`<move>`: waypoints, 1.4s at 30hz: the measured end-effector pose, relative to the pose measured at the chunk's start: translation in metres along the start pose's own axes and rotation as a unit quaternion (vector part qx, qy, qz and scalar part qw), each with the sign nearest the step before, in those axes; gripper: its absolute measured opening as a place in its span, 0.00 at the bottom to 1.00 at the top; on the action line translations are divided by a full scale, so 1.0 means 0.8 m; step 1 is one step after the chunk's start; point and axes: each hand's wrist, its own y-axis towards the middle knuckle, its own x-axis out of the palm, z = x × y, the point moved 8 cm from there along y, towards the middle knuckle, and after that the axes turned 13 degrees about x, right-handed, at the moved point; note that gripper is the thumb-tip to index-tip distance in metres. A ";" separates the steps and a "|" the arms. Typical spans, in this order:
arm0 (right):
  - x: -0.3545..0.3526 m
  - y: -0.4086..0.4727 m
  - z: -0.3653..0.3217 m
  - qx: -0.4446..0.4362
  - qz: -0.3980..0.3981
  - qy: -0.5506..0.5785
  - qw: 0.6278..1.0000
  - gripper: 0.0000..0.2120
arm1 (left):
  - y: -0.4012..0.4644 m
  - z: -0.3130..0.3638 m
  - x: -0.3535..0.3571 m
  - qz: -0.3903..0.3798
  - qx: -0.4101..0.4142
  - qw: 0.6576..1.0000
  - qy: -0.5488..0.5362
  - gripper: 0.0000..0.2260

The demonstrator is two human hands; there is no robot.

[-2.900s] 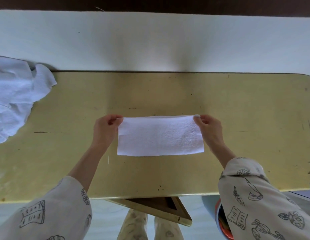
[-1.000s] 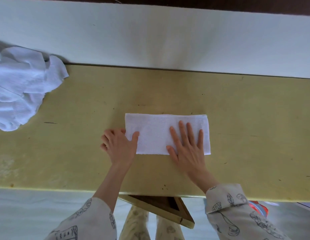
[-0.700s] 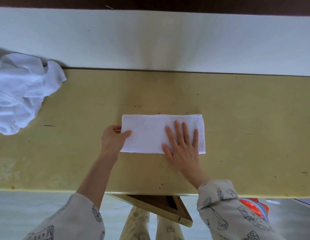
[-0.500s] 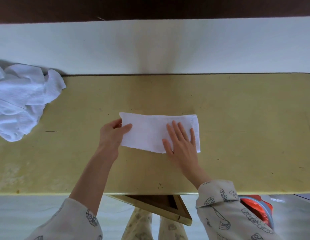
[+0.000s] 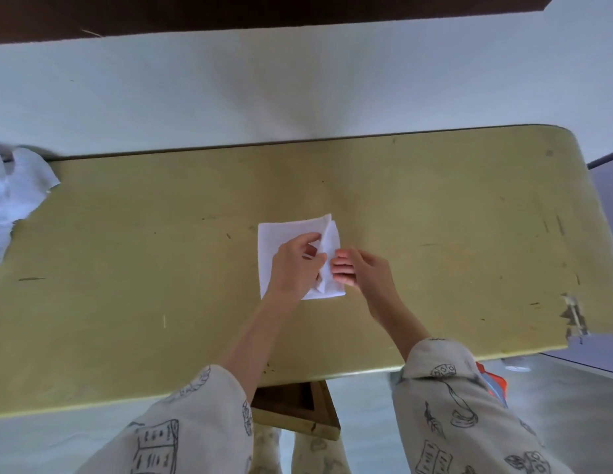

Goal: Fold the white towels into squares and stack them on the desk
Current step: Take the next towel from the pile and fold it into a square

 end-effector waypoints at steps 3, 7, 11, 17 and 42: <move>-0.001 0.004 -0.001 0.004 0.014 -0.030 0.999 0.13 | -0.003 -0.002 0.010 -0.020 -0.011 0.999 -0.022 0.14; 0.009 -0.004 -0.008 -0.018 0.036 -0.099 0.994 0.24 | -0.002 -0.009 -0.024 0.074 0.006 0.997 -0.024 0.12; 0.006 -0.004 -0.013 -0.025 0.073 -0.130 0.988 0.11 | -0.024 -0.021 -0.071 0.162 0.056 0.984 0.044 0.14; 0.004 0.000 -0.015 -0.027 0.097 -0.144 0.984 0.05 | -0.052 -0.049 -0.054 0.098 0.146 0.955 0.240 0.16; 0.009 0.007 -0.018 -0.074 0.133 -0.168 0.974 0.04 | -0.029 -0.082 0.002 -0.025 0.117 0.922 0.367 0.29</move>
